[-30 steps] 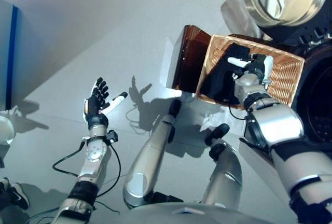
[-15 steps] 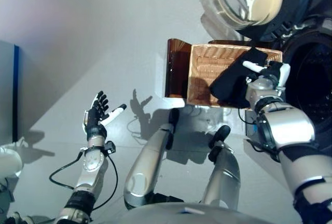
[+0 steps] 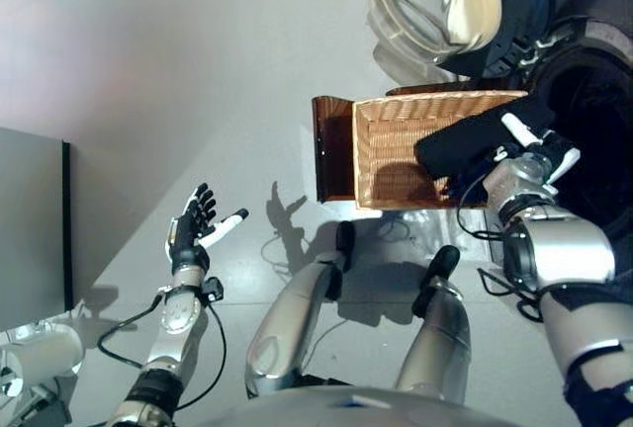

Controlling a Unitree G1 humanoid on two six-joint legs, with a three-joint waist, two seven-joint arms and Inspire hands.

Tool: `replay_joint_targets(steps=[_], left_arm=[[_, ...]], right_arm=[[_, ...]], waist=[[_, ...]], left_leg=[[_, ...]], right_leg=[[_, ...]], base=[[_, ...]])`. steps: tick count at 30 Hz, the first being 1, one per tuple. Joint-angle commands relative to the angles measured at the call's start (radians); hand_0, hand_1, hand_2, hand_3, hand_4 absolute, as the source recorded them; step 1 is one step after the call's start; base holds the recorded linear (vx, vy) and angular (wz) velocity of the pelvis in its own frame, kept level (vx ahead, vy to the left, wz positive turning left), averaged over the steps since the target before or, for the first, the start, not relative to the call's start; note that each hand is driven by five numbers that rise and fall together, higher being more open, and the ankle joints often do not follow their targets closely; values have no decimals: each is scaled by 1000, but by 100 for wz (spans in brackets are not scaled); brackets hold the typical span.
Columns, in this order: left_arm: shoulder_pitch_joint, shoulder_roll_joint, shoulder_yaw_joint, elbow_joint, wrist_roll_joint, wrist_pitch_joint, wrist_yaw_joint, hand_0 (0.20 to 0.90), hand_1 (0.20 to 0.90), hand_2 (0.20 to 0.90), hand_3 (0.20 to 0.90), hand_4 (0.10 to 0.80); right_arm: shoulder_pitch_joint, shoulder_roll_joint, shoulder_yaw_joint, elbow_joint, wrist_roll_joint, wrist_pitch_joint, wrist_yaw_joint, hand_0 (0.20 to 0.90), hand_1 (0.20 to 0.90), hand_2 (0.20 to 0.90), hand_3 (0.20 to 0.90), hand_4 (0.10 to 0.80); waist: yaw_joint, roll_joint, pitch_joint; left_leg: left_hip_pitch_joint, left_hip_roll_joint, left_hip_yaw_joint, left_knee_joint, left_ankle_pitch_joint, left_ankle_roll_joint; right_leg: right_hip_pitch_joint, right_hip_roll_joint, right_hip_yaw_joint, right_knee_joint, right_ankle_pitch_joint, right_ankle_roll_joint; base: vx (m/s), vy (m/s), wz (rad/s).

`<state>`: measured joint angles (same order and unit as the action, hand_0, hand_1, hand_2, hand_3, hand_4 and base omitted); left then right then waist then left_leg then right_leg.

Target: Pick up the clothes and place them into the washing machine

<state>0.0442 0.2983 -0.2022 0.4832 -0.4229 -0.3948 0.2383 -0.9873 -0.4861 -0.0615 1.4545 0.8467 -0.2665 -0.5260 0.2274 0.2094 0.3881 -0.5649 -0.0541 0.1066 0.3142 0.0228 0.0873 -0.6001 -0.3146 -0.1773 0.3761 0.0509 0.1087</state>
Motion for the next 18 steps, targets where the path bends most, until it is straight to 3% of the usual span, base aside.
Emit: replay_joint_targets(steps=[1,4,11,13,18], left_arm=[[47,26,4,-14,-17,-50,3,900,900,900,900,800],[42,27,-35,-29,22,-63,0,900,900,900,900,800],[39,43,-90,-45,53,-76,-6,900,900,900,900,800],[30,77,-139,-55,127,-76,0,900,900,900,900,800],[29,76,-157,-28,124,-72,17,900,900,900,900,800]], right_arm=[[53,-2,-39,-158,164,-175,71,200,200,200,200,300],[119,88,-148,-289,332,-294,144,200,200,200,200,300],[124,99,-228,-360,423,-370,175,200,200,200,200,300],[115,92,-243,-388,432,-394,169,200,200,200,200,300],[99,78,-293,-419,427,-436,124,200,200,200,200,300]], waist=[[-2,38,-52],[-11,69,-50],[-6,126,-60],[-11,159,-62],[-5,208,-93]], left_leg=[[-55,10,-43,-28,-16,-103],[-57,3,-42,-29,-16,-102],[-53,-10,-39,-29,-17,-101],[-57,-15,-23,-30,4,-95],[-31,-34,-26,-39,-16,-100]], right_leg=[[37,10,13,68,-148,-22],[38,5,22,65,-155,-20],[29,-12,36,77,-158,-11],[20,-20,38,78,-138,-14],[41,-33,67,68,-155,-2]], base=[[1,15,-4],[-5,15,-2],[6,39,0],[-28,67,-2],[34,45,-6]])
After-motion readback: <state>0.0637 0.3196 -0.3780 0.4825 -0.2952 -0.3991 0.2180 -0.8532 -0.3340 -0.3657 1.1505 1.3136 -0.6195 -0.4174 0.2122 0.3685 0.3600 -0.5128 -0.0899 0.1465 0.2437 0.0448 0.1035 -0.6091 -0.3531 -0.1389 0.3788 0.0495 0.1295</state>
